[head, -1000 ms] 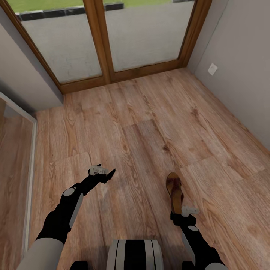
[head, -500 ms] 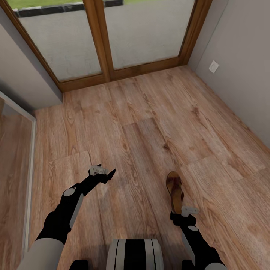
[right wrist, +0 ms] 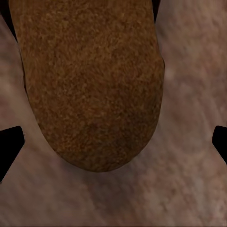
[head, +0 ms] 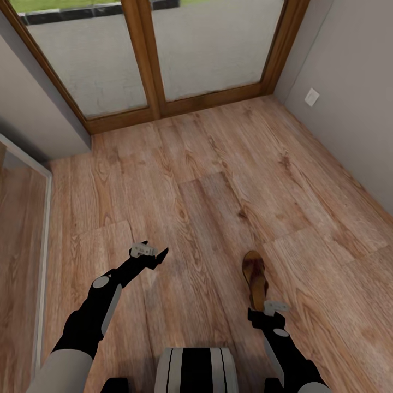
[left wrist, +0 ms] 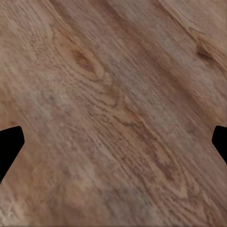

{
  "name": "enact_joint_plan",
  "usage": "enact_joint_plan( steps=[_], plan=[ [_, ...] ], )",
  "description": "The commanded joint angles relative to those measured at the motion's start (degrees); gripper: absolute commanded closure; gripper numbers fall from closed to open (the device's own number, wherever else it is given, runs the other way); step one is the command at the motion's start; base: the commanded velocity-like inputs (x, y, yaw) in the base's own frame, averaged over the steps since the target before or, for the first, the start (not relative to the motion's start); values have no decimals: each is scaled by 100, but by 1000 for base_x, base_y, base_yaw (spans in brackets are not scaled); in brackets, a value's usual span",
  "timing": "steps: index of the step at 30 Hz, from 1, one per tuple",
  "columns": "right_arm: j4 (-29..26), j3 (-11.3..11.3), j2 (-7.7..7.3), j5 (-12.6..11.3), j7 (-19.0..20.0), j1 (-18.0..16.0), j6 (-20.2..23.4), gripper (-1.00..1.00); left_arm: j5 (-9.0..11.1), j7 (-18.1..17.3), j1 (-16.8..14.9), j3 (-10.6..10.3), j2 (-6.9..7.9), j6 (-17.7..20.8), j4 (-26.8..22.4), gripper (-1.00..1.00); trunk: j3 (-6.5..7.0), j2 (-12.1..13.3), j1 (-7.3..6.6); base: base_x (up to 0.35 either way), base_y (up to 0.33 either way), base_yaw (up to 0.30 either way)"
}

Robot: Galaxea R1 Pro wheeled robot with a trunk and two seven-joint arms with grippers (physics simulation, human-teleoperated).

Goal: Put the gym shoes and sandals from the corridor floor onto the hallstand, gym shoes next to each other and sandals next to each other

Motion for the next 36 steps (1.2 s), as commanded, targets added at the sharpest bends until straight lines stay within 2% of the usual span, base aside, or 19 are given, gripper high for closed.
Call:
enact_joint_plan(
  steps=[1, 22, 35, 36],
  plan=[
    [-13, -22, 6, 45, -2, 0, 39, -100, -27, -47, -1, 25, -8, 35, -8, -100, -3, -1, 0, 102, 55, 0],
    [-13, -29, -2, 45, 7, 0, 31, -100, -27, -51, 2, 16, -8, 37, -5, -100, -3, -1, 0, 28, 15, 0],
    [-19, -34, -3, 45, 7, 0, 30, -100, -27, -48, 2, 16, -8, 32, -6, -100, -3, -1, 0, 108, 0, 0],
    [-20, -33, -3, 45, 7, 0, 30, 100, -27, -49, 2, 16, -8, 32, -6, -100, -3, -1, 0, 27, 0, 0]
  ],
)
